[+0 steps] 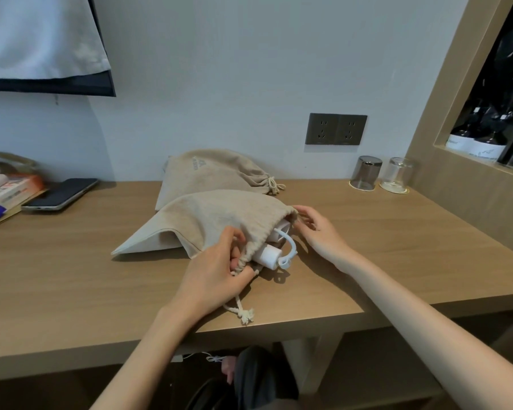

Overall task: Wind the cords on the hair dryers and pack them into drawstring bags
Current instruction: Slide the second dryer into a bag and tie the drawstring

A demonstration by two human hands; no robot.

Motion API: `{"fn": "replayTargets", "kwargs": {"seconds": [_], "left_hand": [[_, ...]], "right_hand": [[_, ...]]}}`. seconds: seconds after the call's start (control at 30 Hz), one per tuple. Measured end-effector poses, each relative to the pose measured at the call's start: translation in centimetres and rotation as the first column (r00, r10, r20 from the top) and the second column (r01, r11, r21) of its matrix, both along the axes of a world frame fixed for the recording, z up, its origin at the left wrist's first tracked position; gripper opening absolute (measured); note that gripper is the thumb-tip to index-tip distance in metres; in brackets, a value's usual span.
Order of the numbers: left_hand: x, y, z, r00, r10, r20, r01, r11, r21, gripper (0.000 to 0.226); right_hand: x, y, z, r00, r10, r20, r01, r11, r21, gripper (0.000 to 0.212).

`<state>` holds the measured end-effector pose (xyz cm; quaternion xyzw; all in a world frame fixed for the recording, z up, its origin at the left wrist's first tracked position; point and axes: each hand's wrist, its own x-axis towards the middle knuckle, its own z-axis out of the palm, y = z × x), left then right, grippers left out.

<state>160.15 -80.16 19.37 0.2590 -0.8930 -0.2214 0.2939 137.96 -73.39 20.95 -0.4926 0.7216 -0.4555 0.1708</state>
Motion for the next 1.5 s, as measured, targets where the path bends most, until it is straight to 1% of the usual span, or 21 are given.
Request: {"fn": "replayTargets", "kwargs": {"seconds": [0.07, 0.13, 0.2, 0.27, 0.33, 0.4, 0.47, 0.53, 0.6, 0.67, 0.73, 0.8, 0.87, 0.97, 1.03, 1.13, 1.17, 1.27, 1.3, 1.43, 1.5], "left_hand": [[0.0, 0.0, 0.1, 1.000, -0.001, 0.013, 0.001, 1.000, -0.006, 0.042], [0.0, 0.1, 0.2, 1.000, 0.016, 0.027, -0.016, 1.000, -0.012, 0.040], [0.0, 0.2, 0.3, 0.998, 0.052, 0.026, -0.052, 0.998, -0.027, 0.034], [-0.1, 0.4, 0.5, 0.994, 0.105, -0.036, -0.105, 0.994, -0.007, 0.023], [0.1, 0.5, 0.9, 0.985, 0.138, -0.105, -0.133, 0.990, 0.050, 0.018], [0.3, 0.4, 1.4, 0.981, 0.113, -0.157, -0.094, 0.988, 0.124, 0.020], [0.5, 0.4, 2.3, 0.963, 0.075, -0.261, -0.024, 0.981, 0.191, 0.024], [0.5, 0.7, 4.1, 0.910, 0.079, -0.408, 0.009, 0.978, 0.209, 0.028], [0.5, 0.9, 6.8, 0.835, 0.114, -0.539, 0.010, 0.975, 0.221, 0.029], [0.4, 0.3, 10.0, 0.756, 0.151, -0.637, -0.001, 0.973, 0.230, 0.035], [0.1, -0.8, 13.2, 0.703, 0.138, -0.698, 0.013, 0.978, 0.207, 0.040], [-0.7, -1.8, 15.9, 0.683, 0.117, -0.721, 0.059, 0.975, 0.214, 0.040], [-1.9, -2.7, 17.8, 0.666, 0.123, -0.735, 0.117, 0.957, 0.266, 0.037], [-4.1, -3.9, 19.3, 0.669, 0.150, -0.728, 0.187, 0.914, 0.360, 0.034], [-5.7, -4.4, 19.7, 0.671, 0.155, -0.725, 0.234, 0.884, 0.405, 0.032], [-8.0, -4.7, 20.0, 0.688, 0.117, -0.716, 0.283, 0.865, 0.414, 0.033], [-9.1, -4.9, 20.1, 0.703, 0.095, -0.704, 0.289, 0.867, 0.405, 0.033], [-11.4, -5.7, 19.8, 0.757, 0.049, -0.651, 0.263, 0.890, 0.373, 0.036], [-12.4, -6.1, 19.7, 0.769, 0.049, -0.637, 0.254, 0.892, 0.375, 0.036], [-15.9, -7.7, 18.9, 0.782, 0.071, -0.620, 0.236, 0.886, 0.398, 0.036], [-17.2, -8.2, 18.3, 0.785, 0.059, -0.616, 0.233, 0.893, 0.384, 0.035]], "right_hand": [[0.0, -0.5, 0.0, 0.995, 0.066, 0.080, -0.065, 0.998, -0.011, 0.031], [0.2, -1.0, 0.3, 0.992, 0.039, 0.117, -0.036, 0.999, -0.024, 0.027], [0.3, -1.2, 0.3, 0.991, 0.018, 0.130, -0.016, 1.000, -0.014, 0.023], [0.6, -1.1, 0.6, 0.991, 0.000, 0.131, 0.003, 1.000, -0.023, 0.024], [0.8, -0.7, 0.7, 0.988, -0.017, 0.156, 0.026, 0.998, -0.055, 0.025], [1.2, -0.2, 1.4, 0.976, -0.015, 0.216, 0.042, 0.992, -0.119, 0.026], [1.8, 0.4, 2.5, 0.949, 0.002, 0.315, 0.063, 0.978, -0.198, 0.025], [2.6, 0.9, 4.5, 0.910, 0.052, 0.412, 0.077, 0.954, -0.290, 0.024], [3.4, 1.3, 6.8, 0.874, 0.111, 0.473, 0.082, 0.926, -0.368, 0.021], [3.9, 1.9, 9.4, 0.847, 0.174, 0.502, 0.079, 0.893, -0.442, 0.020], [4.1, 2.4, 12.2, 0.845, 0.225, 0.485, 0.068, 0.855, -0.515, 0.020], [3.8, 2.8, 14.7, 0.859, 0.240, 0.452, 0.074, 0.815, -0.574, 0.022], [3.4, 3.1, 16.6, 0.871, 0.226, 0.437, 0.099, 0.790, -0.605, 0.023], [2.6, 3.6, 18.2, 0.883, 0.195, 0.428, 0.130, 0.773, -0.621, 0.019], [1.9, 3.7, 18.8, 0.889, 0.150, 0.432, 0.173, 0.764, -0.622, 0.019], [-0.1, 3.6, 19.3, 0.916, 0.036, 0.400, 0.244, 0.740, -0.626, 0.023], [-1.2, 3.4, 19.5, 0.908, 0.015, 0.419, 0.277, 0.729, -0.626, 0.025], [-3.4, 2.9, 19.6, 0.814, 0.025, 0.580, 0.379, 0.734, -0.564, 0.031], [-4.3, 2.7, 19.5, 0.805, 0.006, 0.594, 0.398, 0.736, -0.547, 0.030], [-7.4, 1.5, 18.7, 0.838, -0.106, 0.536, 0.428, 0.738, -0.522, 0.026], [-8.8, 1.1, 17.9, 0.853, -0.177, 0.492, 0.439, 0.754, -0.489, 0.022]]}}
